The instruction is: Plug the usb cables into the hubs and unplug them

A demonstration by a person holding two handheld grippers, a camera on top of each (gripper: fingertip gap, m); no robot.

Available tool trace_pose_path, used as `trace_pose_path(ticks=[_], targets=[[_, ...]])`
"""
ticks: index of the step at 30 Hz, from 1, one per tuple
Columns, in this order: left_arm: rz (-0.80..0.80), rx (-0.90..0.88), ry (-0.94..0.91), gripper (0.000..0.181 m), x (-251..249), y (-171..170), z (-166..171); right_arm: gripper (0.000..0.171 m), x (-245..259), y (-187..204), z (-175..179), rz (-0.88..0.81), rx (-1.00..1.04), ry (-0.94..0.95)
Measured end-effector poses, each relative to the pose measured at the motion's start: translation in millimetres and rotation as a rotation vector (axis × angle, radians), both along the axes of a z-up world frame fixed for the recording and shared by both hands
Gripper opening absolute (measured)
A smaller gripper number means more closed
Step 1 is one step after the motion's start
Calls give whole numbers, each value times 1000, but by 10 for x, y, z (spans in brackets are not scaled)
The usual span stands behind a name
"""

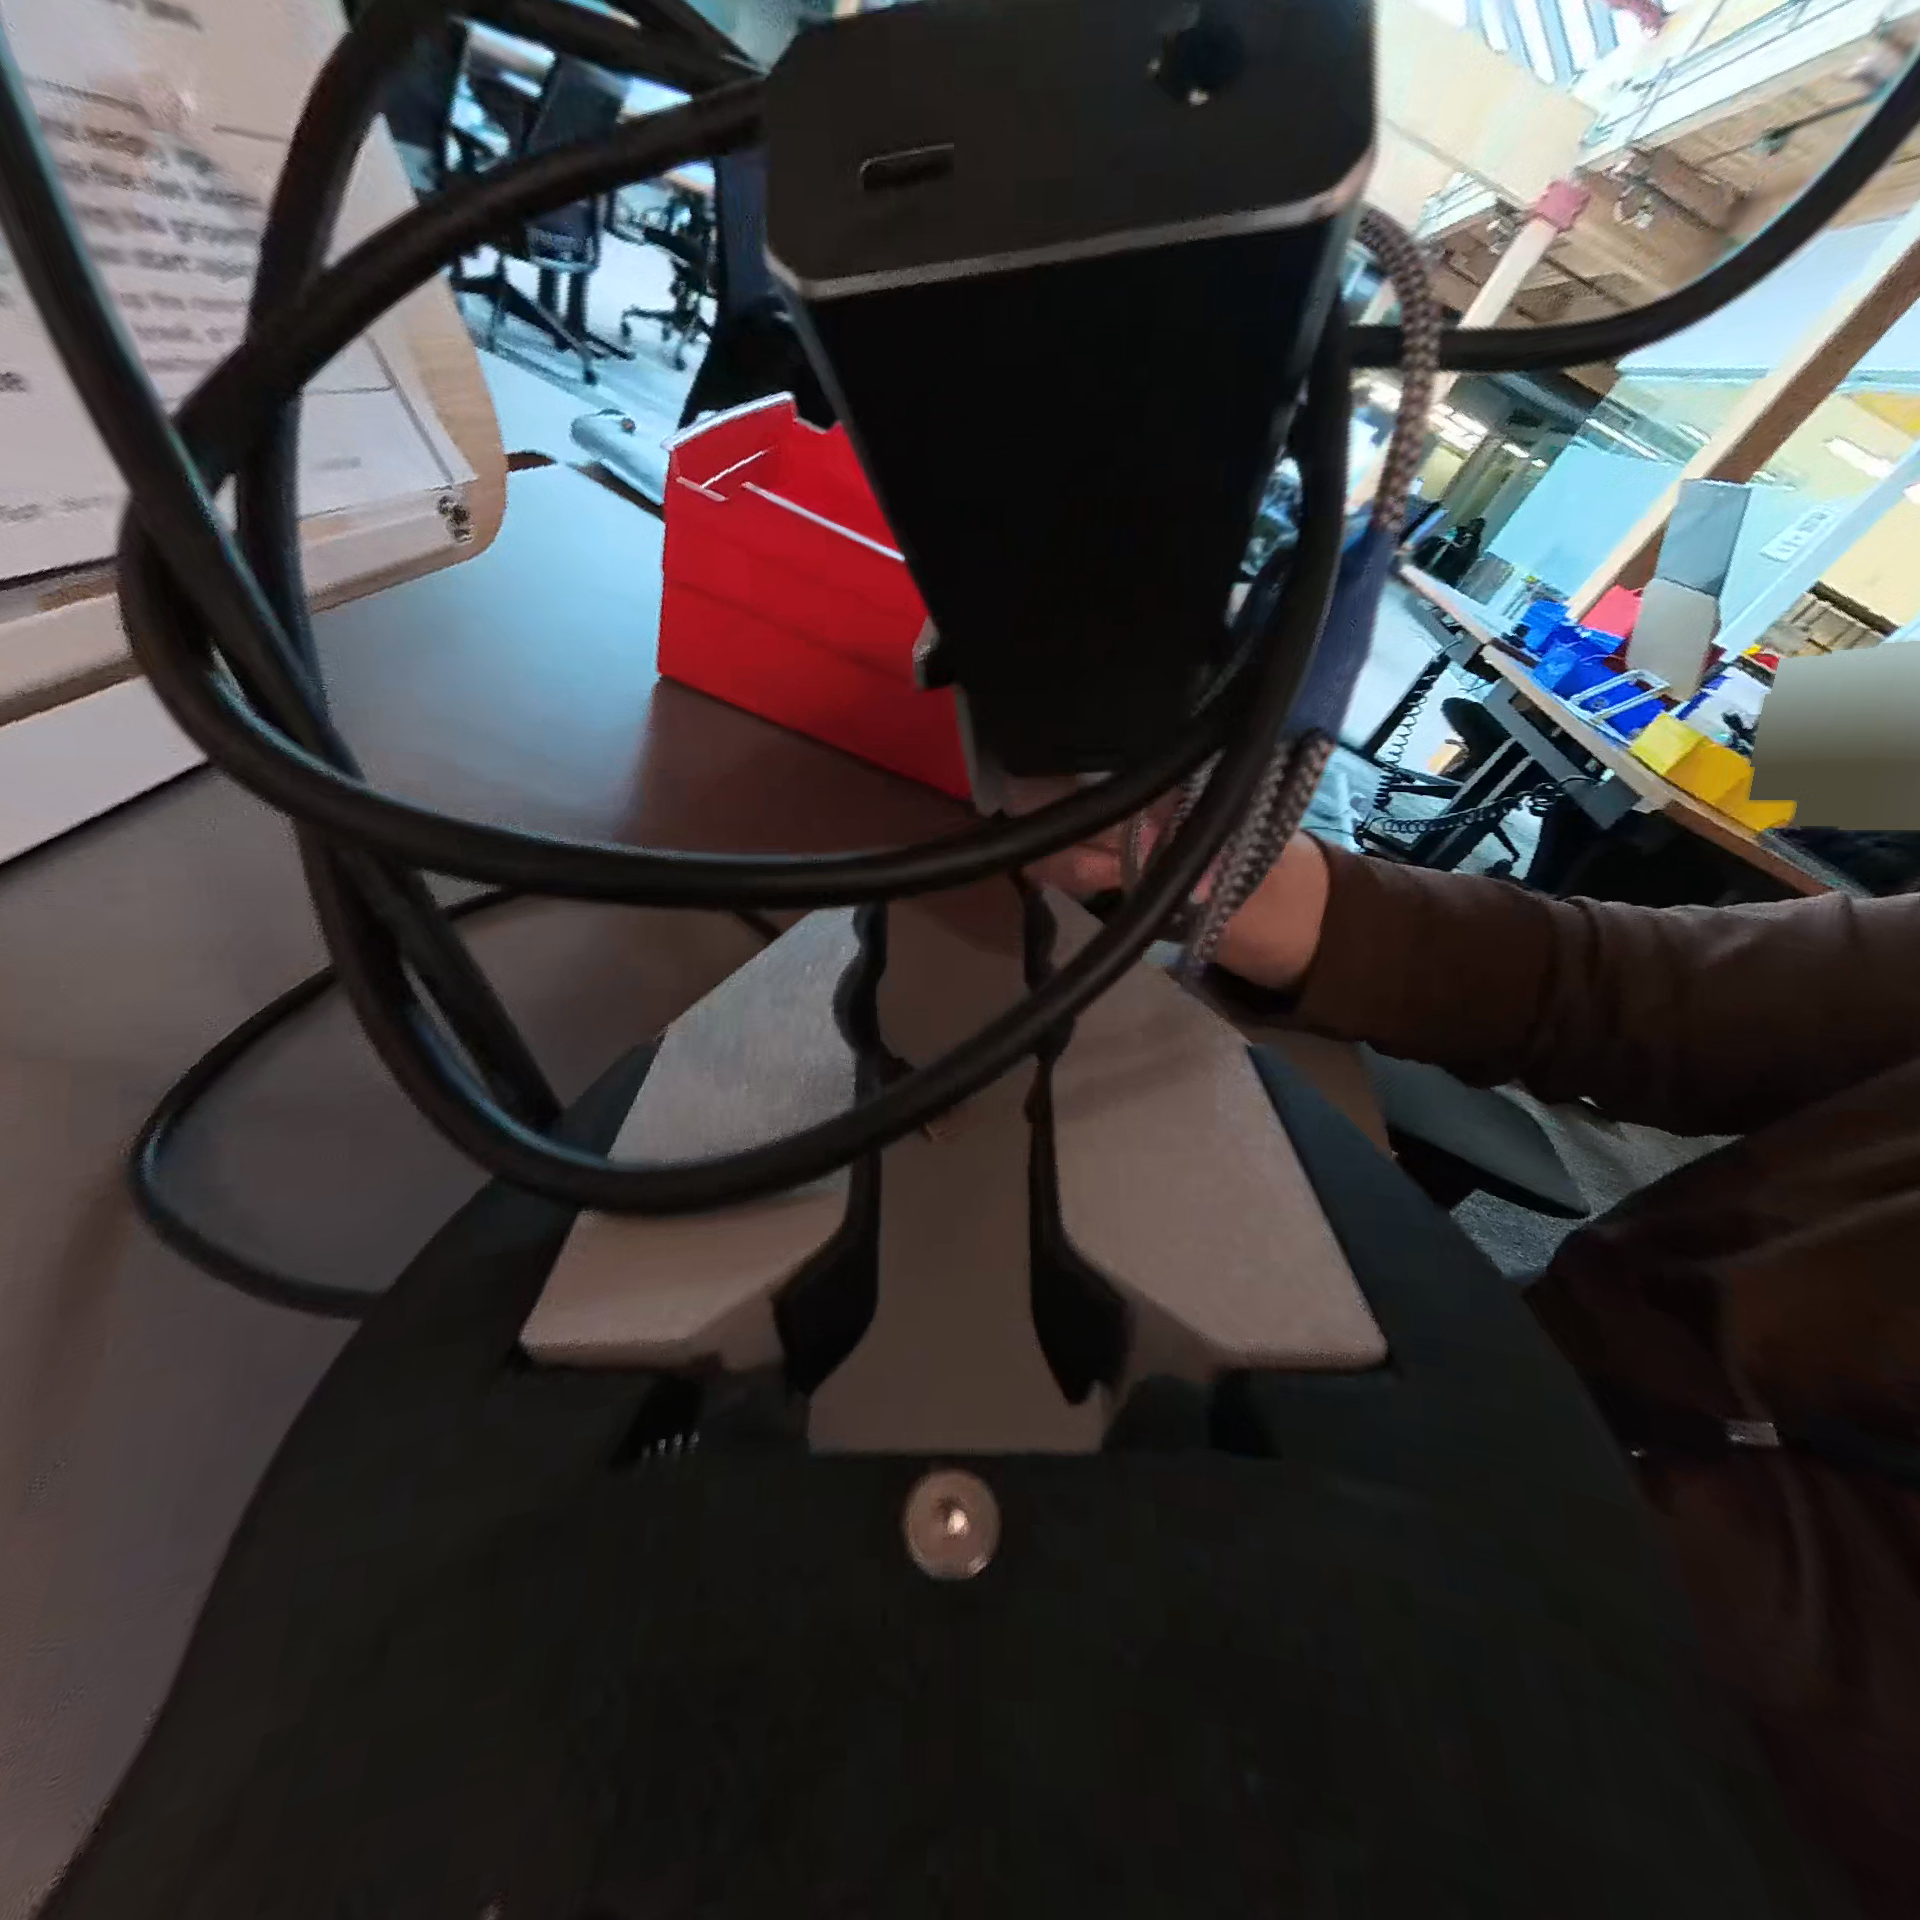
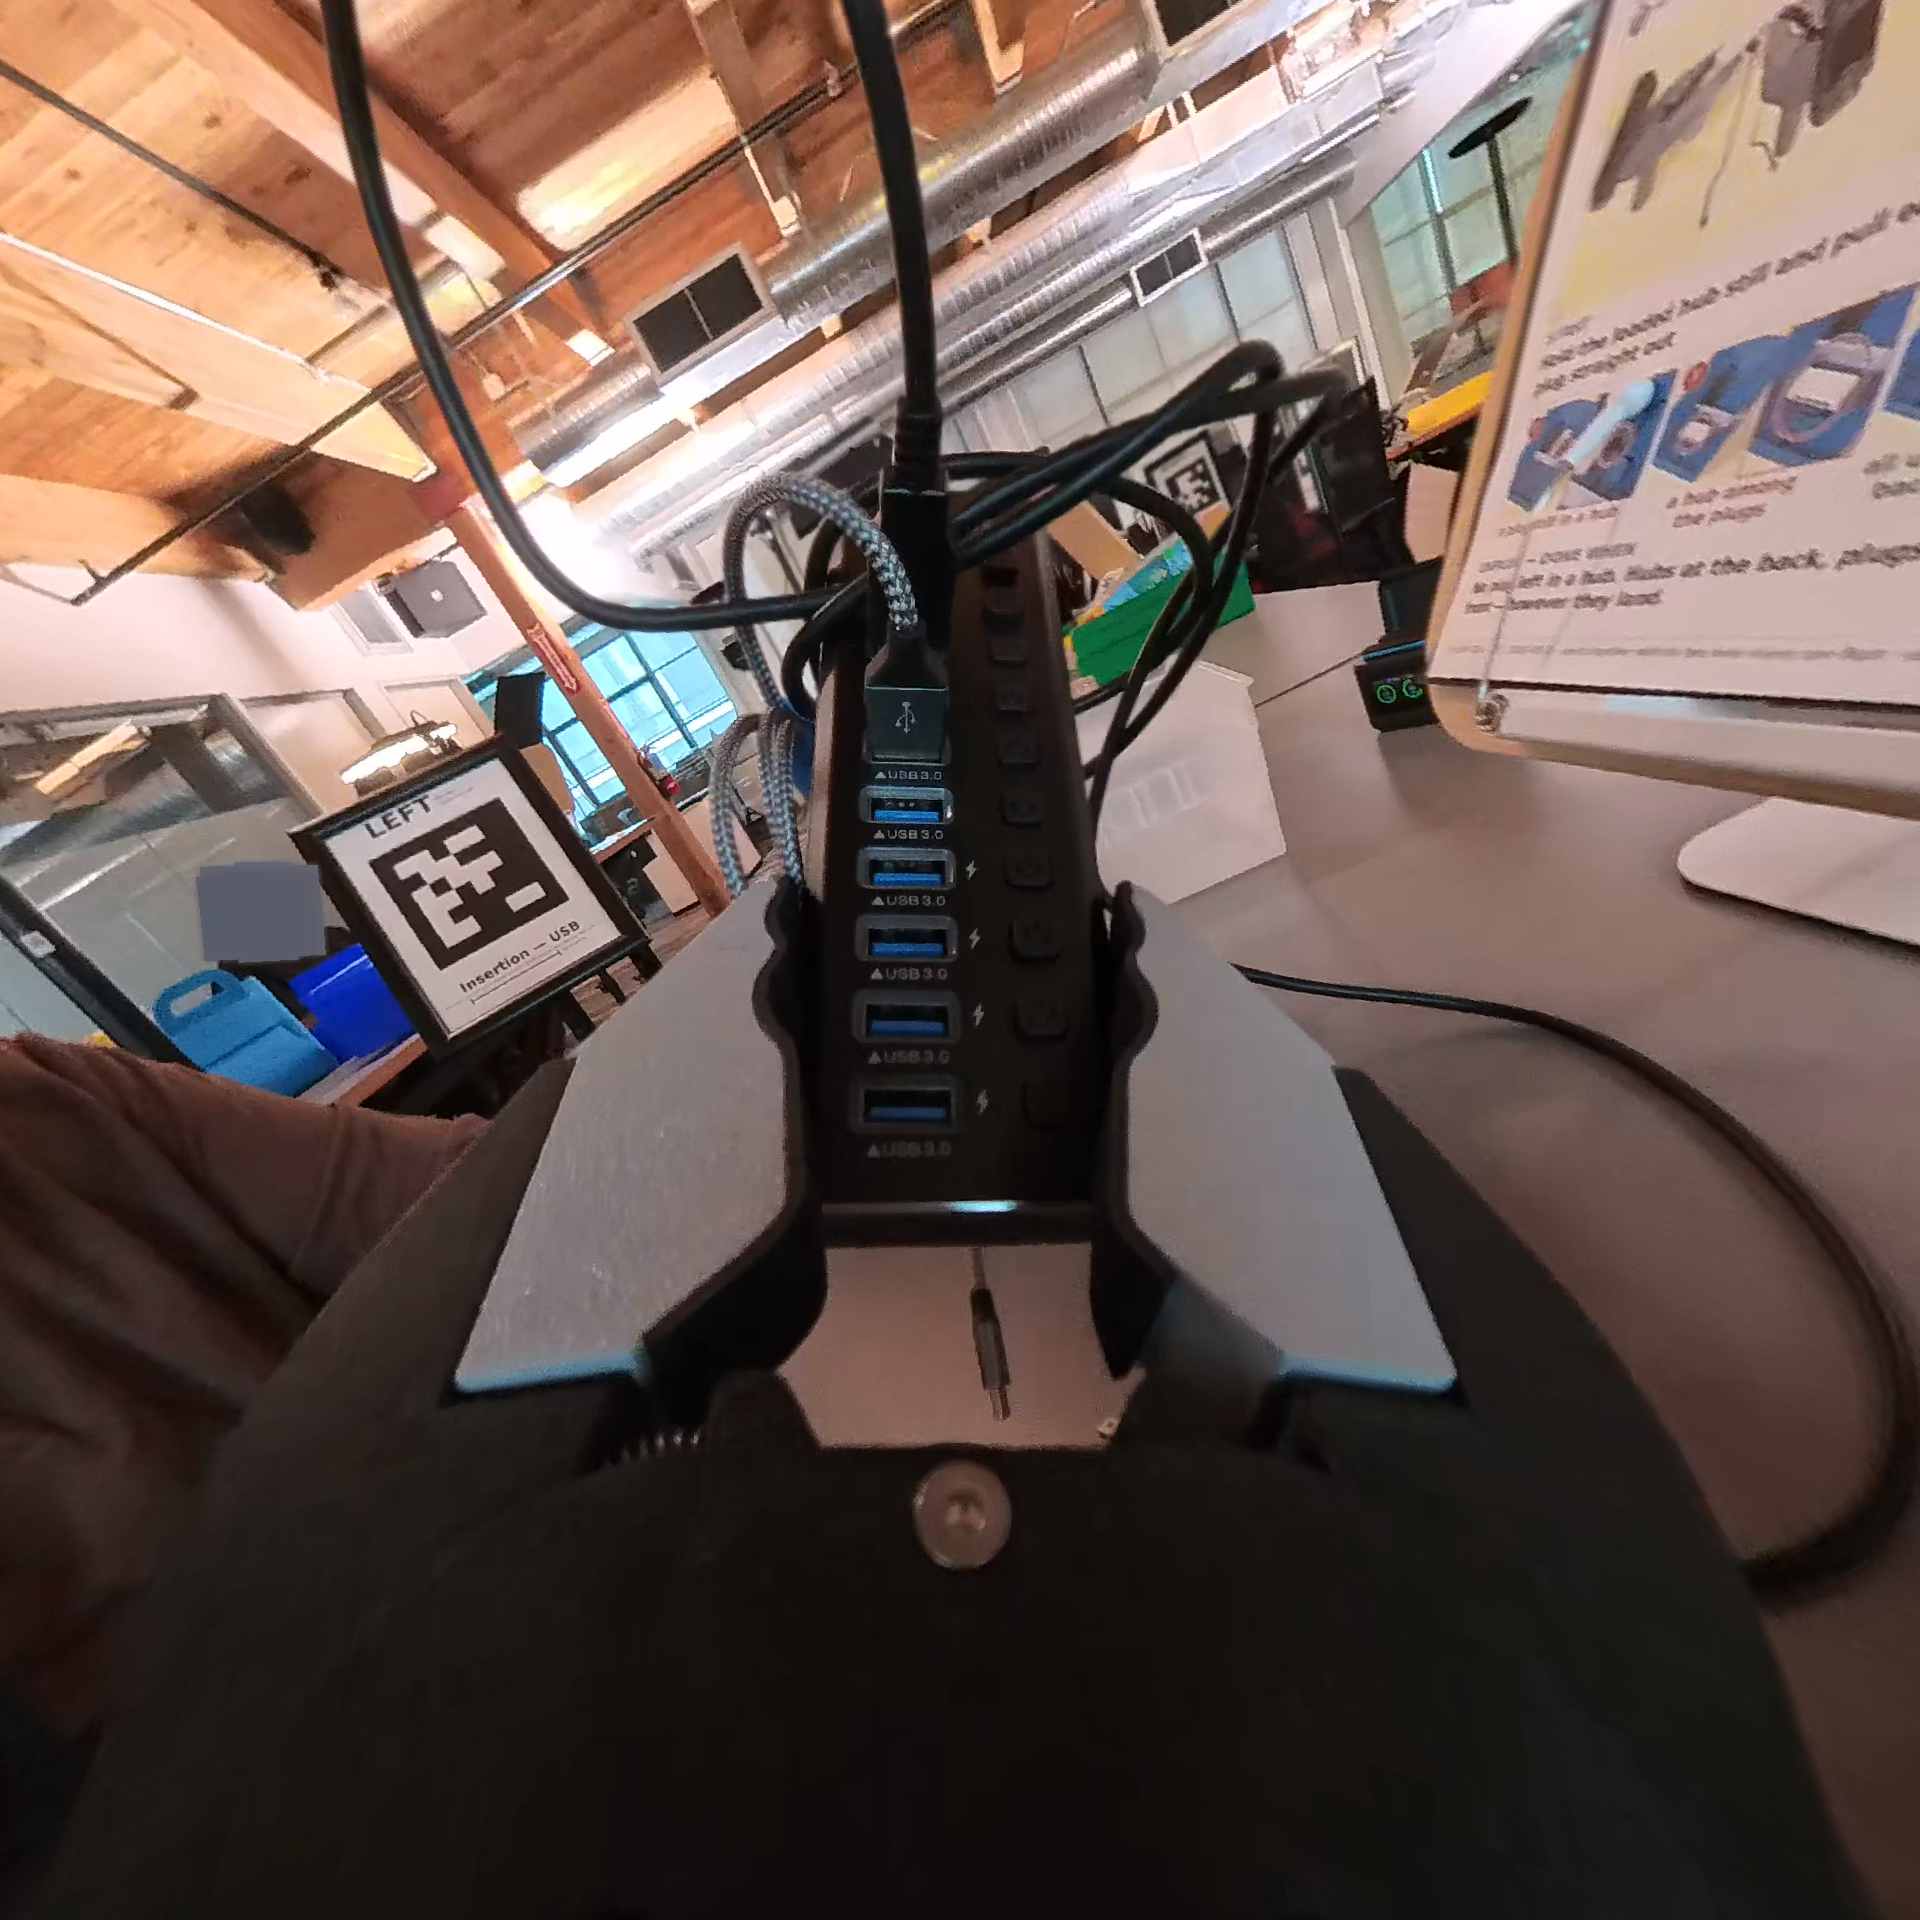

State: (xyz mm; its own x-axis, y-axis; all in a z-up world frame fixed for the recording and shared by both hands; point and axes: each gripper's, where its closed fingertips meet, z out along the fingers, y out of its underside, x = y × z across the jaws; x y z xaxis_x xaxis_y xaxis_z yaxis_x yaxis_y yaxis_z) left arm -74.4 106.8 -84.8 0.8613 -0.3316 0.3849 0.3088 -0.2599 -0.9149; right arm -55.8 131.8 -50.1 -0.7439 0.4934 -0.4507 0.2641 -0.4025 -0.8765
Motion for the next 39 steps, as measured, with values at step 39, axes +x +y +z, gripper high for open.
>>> trace_pose_path(ticks=[39], targets=[[-47,-43,388,62,107,-54,-228,26,-34,-430,-566,79,341,-82]])
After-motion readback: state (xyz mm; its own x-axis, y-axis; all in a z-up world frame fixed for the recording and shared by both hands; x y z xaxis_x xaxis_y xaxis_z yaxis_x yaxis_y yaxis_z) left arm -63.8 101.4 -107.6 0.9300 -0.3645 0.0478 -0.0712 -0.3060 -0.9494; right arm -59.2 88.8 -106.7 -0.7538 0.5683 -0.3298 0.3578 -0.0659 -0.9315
